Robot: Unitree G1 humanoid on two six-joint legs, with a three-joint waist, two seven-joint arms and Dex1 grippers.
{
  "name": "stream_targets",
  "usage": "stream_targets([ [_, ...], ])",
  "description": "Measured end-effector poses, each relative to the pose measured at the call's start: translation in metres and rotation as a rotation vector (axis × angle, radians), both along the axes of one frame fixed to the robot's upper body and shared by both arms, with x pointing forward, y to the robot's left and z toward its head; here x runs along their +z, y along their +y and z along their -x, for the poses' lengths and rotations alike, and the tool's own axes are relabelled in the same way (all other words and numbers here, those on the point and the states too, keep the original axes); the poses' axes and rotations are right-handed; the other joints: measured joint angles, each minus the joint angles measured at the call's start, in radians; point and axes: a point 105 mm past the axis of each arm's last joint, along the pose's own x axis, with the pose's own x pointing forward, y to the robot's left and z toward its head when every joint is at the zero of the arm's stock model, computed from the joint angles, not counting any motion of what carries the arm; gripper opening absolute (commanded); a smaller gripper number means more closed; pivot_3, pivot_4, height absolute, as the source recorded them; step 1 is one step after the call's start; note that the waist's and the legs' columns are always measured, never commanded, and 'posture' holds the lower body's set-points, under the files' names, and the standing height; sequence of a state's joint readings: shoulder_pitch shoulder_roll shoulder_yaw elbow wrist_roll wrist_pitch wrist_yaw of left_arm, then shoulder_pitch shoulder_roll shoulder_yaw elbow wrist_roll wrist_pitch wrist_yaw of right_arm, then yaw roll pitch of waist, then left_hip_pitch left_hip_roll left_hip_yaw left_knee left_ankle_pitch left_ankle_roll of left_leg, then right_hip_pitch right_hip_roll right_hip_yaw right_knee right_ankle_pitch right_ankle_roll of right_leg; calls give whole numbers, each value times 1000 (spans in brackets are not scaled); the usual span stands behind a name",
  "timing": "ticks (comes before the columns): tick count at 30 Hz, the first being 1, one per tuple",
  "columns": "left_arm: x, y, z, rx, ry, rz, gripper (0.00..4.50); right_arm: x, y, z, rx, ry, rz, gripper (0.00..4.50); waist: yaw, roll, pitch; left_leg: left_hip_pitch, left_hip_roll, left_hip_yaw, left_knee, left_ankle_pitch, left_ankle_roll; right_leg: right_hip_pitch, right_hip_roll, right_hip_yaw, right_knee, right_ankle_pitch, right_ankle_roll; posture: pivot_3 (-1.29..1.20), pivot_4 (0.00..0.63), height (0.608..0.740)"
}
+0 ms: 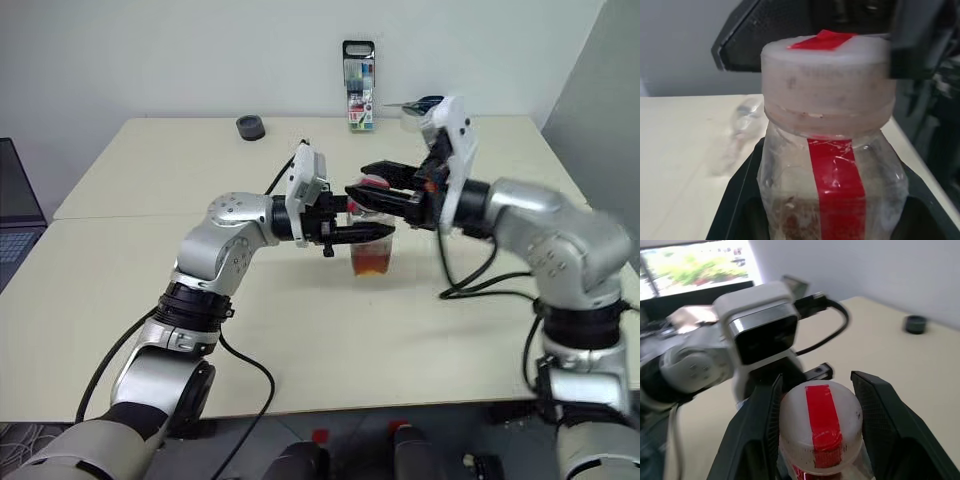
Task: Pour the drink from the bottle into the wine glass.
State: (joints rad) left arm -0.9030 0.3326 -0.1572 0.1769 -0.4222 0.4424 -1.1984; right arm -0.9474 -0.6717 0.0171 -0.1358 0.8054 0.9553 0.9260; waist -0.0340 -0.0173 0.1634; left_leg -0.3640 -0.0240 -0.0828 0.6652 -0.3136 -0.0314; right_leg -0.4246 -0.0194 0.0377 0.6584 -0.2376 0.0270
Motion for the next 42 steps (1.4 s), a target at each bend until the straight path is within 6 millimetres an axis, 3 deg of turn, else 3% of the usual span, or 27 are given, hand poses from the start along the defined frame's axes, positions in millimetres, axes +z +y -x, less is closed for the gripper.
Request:
stream_targets([
  [3,2,1,4,-17,14,-11,1896,1,-1,-2,75,-2,1,2847,-2,0,0,0,1,0,0,0,0,0,0,0,1,0,0,0,150,740],
  [7,2,1,1,0,16,-10,1896,5,-6,-6,52,-9,-32,4249,3,0,0,-1,0,-2,1,0,0,-1,-1,1,0,0,0,0,150,740],
  [8,2,1,0,10,13,-7,1896,5,-12,-5,26,-22,-36,4400,5,0,0,-1,0,-2,1,0,-1,-1,-2,0,0,0,0,0,150,740],
  [12,3,5,-6,59,-10,0,1896,-9,-27,0,-112,-2,-64,4400,10,0,0,-3,-1,-3,1,2,-3,-1,-4,0,-1,0,0,0,150,740],
  [15,3,5,-9,79,-13,4,1896,-12,-25,9,-180,-8,-106,4400,9,0,0,-3,0,-3,1,2,-4,-2,-5,1,0,0,0,0,150,740],
  [18,0,6,-10,96,-17,12,1896,-9,-15,17,-275,-85,-145,4400,3,0,0,-2,1,-2,0,2,-4,-2,-5,2,1,0,0,0,150,740],
  [22,-1,5,-11,105,-21,16,1896,-4,5,13,-417,-163,-234,4400,1,0,0,-1,1,-1,1,2,-4,-3,-4,3,4,0,0,0,150,740],
  [28,-5,8,-17,124,-7,17,1896,-9,22,15,-441,-170,-230,4400,4,0,0,-2,-1,-1,2,2,-4,-3,-3,2,3,0,0,0,150,740],
  [36,-4,5,-20,124,-20,20,1896,-19,20,14,-445,-145,-220,4400,3,0,0,-1,-1,-1,1,2,-3,-3,-2,2,3,0,0,0,150,740],
  [39,-4,5,-20,123,-23,21,1896,-22,19,12,-452,-128,-224,3820,3,0,0,-1,-1,-1,1,2,-3,-3,-2,2,3,0,0,0,150,740],
  [42,-4,5,-20,122,-24,20,1896,-21,15,7,-472,-121,-232,2793,3,0,0,-1,-1,-1,1,2,-3,-3,-2,2,3,0,0,0,150,740],
])
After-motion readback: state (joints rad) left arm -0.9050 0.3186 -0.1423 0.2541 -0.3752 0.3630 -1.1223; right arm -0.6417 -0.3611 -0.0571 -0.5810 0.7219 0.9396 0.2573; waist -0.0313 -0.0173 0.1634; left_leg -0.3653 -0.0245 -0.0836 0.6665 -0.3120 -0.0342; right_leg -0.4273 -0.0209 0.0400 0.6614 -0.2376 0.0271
